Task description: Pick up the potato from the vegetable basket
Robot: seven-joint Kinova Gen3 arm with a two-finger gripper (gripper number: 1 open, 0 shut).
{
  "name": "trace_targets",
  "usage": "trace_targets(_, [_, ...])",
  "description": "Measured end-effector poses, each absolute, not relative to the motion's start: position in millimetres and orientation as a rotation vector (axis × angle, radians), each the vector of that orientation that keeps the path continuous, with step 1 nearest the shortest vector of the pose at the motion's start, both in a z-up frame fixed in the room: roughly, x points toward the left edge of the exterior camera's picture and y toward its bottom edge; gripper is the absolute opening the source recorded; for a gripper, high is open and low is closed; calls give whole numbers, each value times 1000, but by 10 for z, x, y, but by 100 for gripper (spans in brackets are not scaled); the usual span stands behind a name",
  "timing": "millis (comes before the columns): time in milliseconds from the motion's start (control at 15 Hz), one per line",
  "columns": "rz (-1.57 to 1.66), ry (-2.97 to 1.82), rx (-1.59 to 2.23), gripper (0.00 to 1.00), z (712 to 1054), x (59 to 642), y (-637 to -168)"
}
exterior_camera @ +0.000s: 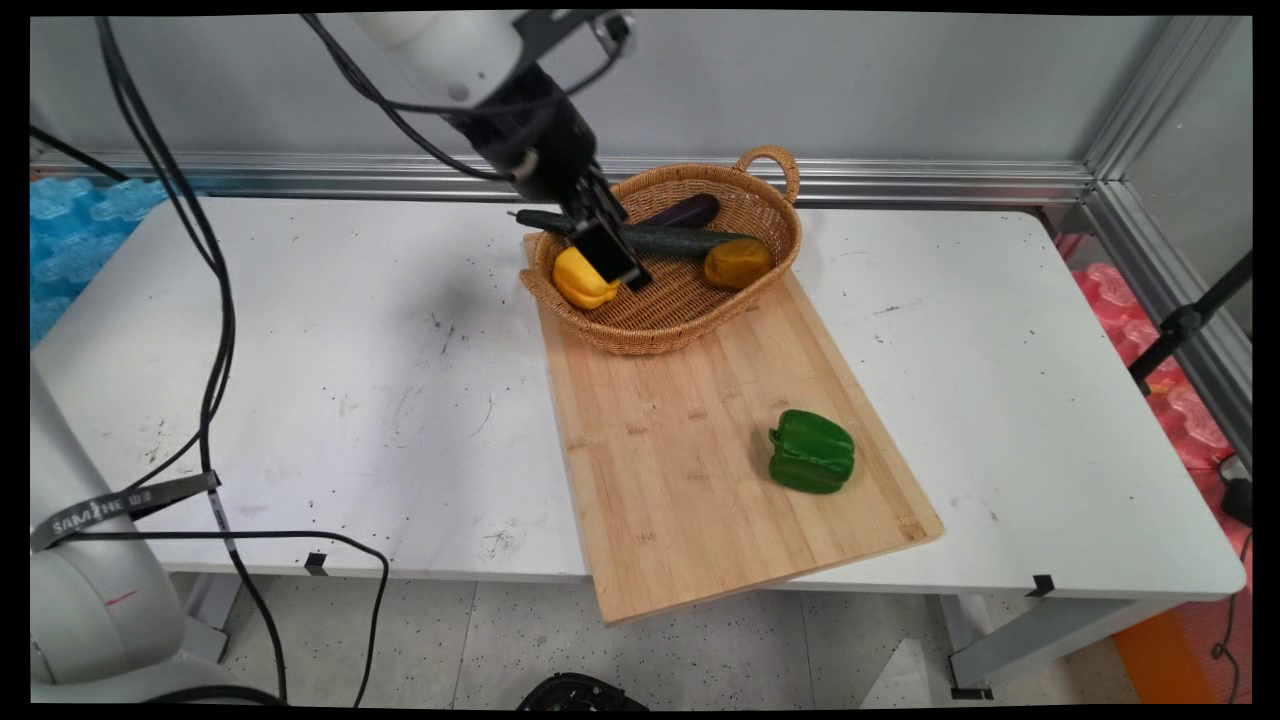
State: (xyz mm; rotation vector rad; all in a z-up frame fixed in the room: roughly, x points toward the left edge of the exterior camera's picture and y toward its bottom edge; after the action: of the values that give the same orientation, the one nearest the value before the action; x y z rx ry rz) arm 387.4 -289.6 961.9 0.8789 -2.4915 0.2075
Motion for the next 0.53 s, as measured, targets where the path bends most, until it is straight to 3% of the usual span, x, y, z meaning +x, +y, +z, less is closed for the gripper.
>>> trace_targets(533, [281,-2455,1007,100,9709,4223,-3062])
